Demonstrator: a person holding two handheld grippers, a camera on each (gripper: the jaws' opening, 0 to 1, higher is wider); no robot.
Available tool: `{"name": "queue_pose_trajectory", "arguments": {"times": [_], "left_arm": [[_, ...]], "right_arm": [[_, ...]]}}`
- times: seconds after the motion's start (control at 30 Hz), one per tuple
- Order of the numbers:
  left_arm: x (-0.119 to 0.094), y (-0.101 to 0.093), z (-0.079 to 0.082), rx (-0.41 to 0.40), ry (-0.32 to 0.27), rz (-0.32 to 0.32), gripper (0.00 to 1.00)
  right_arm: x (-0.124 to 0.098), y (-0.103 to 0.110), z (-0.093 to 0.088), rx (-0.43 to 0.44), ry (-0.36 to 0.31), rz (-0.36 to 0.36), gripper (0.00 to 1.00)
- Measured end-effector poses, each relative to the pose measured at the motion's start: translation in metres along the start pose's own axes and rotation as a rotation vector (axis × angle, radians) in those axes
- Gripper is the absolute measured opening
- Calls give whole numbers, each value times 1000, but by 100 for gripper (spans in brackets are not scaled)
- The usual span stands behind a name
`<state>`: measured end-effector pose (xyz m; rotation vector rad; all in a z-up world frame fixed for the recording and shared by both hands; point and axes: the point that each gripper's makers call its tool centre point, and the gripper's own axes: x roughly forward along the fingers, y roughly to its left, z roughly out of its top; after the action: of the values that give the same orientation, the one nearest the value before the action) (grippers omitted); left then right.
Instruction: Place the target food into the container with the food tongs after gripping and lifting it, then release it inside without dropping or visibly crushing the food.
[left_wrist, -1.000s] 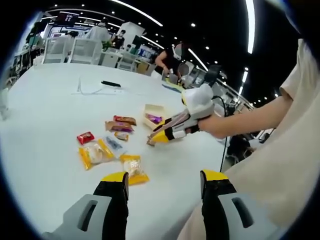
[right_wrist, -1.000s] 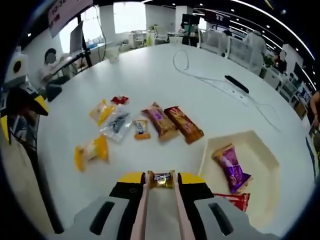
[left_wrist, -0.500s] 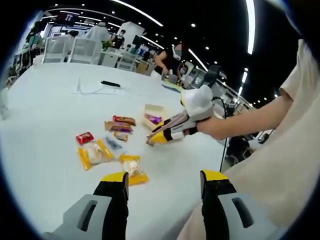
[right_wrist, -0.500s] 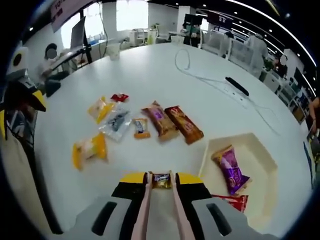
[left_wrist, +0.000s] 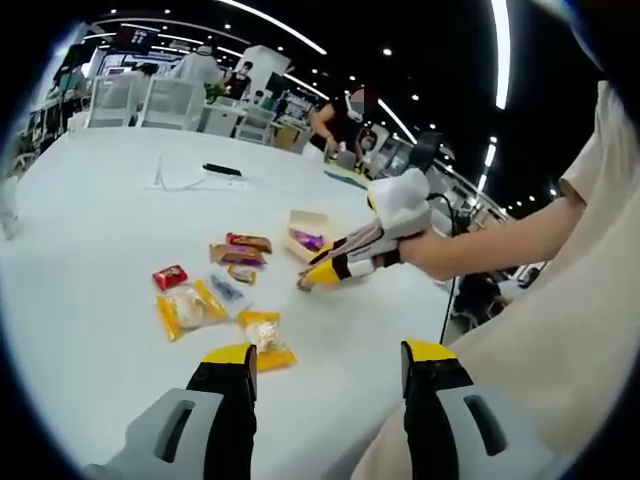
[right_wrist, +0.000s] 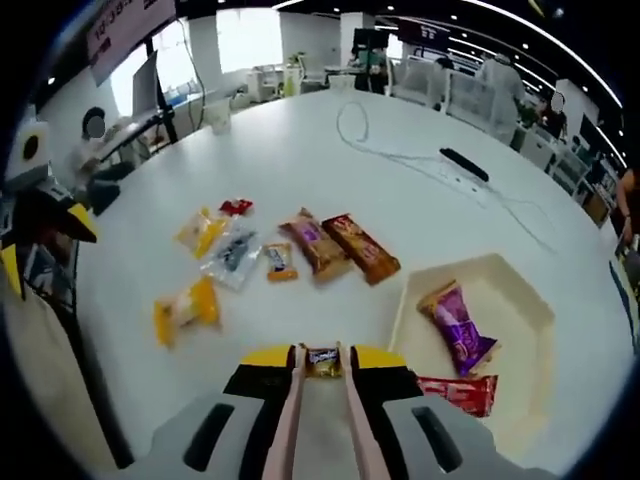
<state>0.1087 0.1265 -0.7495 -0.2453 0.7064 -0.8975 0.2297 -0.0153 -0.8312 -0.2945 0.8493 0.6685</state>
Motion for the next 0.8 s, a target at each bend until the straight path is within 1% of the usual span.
{"name": "queue_pose_trajectory", "arguments": {"times": [0.07, 0.1, 0.2, 0.33, 0.47, 0.67, 0.8], "left_arm": [[2, -2, 0, 3, 0, -4, 58], [3, -3, 1, 5, 0, -8, 58], [4, -4, 2, 9, -2, -12, 58], [4, -4, 4, 15, -4, -16, 58], [3, -5, 3, 21, -5, -16, 58], [0, -6, 2, 26, -9, -15, 58], [0, -7, 2, 29, -14, -15, 58]], "right_arm": [[-3, -1, 1, 10, -7, 0, 21], [-6, -1, 3, 29, -14, 10, 21], [-14, -4, 8, 29, -33, 4, 21], [-22, -7, 13, 51, -63, -5, 21], [-26, -5, 14, 50, -74, -10, 21], [-32, -1, 22, 38, -96, -14, 21], [-32, 0, 24, 19, -95, -14, 20]]}}
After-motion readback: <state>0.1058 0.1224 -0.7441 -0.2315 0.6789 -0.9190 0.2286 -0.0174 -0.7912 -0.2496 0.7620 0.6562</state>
